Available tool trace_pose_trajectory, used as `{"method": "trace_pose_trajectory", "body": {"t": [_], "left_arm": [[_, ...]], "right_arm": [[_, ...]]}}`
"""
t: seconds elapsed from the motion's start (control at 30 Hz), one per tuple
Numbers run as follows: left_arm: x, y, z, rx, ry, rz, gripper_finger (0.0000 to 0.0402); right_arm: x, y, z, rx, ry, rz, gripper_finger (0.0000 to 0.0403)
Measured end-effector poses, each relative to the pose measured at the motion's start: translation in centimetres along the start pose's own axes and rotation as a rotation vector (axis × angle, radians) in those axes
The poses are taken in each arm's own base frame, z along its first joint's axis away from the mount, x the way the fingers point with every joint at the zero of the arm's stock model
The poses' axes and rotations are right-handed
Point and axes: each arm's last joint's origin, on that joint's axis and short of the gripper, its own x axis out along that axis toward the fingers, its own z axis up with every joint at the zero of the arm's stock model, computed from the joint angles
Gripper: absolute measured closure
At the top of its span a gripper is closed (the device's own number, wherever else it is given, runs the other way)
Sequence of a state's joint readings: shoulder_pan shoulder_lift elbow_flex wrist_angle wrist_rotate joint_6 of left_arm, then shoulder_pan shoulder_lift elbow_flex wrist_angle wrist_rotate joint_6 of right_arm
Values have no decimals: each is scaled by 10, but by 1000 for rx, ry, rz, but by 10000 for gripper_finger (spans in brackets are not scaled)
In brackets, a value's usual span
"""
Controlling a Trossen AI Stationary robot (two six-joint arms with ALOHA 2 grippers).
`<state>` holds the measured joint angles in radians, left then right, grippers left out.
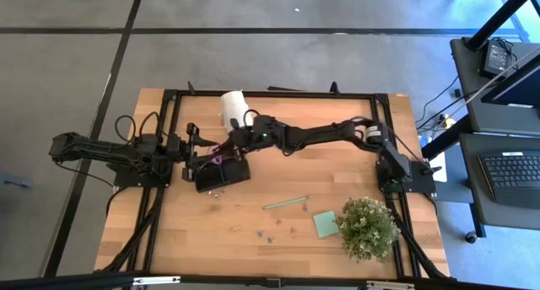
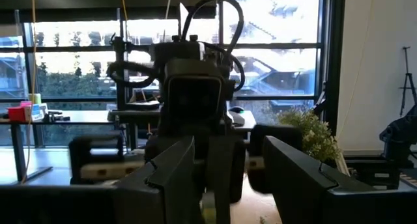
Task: Pick and place office supplies into organizer
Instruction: Put the blue pencil into the black desk organizer
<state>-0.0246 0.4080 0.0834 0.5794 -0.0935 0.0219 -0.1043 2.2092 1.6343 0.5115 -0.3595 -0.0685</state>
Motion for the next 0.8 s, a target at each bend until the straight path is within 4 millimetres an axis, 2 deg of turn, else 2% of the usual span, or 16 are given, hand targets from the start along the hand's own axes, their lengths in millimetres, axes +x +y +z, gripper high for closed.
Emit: {"method": "trace_pose_trajectory", "body": {"t": [0.17, 0.27, 0.57, 0.8], "left_arm": [[0, 0, 0, 0, 4, 0, 224], [0, 0, -1, 1, 6, 0, 224], [0, 0, -1, 1, 7, -1, 224], [0, 0, -1, 1, 7, -1, 224]], "right_arm": [[14, -4, -9, 3, 17, 2, 380], [18, -5, -20, 23, 40, 4, 380], [22, -6, -34, 32, 68, 5, 380], [21, -6, -34, 32, 67, 5, 325]]}}
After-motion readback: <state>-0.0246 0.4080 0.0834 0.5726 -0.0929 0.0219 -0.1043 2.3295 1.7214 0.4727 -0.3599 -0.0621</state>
